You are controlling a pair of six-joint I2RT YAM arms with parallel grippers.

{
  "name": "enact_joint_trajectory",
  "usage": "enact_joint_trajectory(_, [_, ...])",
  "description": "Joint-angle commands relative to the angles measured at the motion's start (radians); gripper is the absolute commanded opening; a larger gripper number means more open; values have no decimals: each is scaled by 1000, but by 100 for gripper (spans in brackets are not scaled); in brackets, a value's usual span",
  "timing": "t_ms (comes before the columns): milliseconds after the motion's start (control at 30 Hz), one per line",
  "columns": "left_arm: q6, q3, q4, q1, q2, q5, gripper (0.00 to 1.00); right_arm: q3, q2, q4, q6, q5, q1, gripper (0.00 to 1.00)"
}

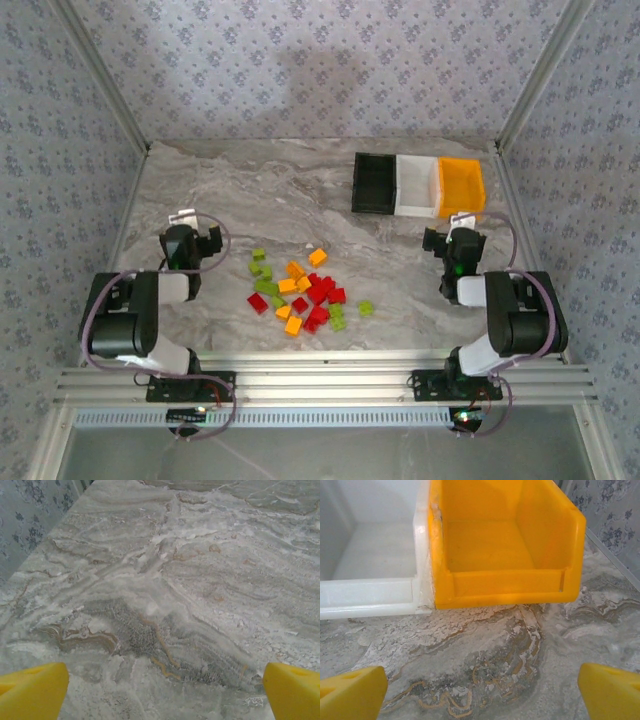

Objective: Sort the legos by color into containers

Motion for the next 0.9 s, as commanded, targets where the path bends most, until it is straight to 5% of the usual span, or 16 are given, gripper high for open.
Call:
enact_joint_trajectory(0, [13,75,-139,-18,-112,-33,99,98,-86,-205,12,78,10,100])
enact_joint_trajectory(267, [-209,107,-161,-28,-328,-46,100,247,-207,-577,306,396,70,100])
enact_joint_trajectory(333, [-518,185,-352,-23,-330,-191,100,314,-206,-742,565,407,51,100])
enact_joint_trajectory(367, [-788,263,-631,-12,-346,-265,100,379,-209,-922,756,357,22,100])
enact_joint_trajectory(400, [-909,309,-738,8,-349,-263,100,410,-203,-1005,854,290,-6,100])
enact_joint_trajectory(467, [-804,301,-640,44,-358,-66,100,396,-189,-859,723,66,-60,100])
enact_joint_trajectory(567, [-858,237,-524,41,-403,5,100,368,-184,-727,653,-36,-51,100])
enact_joint_trajectory(767, [-780,396,-764,-1,-341,223,99,713,39,-999,393,-141,57,100])
enact_joint_trajectory(867, [-785,365,-734,-63,-325,278,100,880,194,-1063,346,-140,115,94])
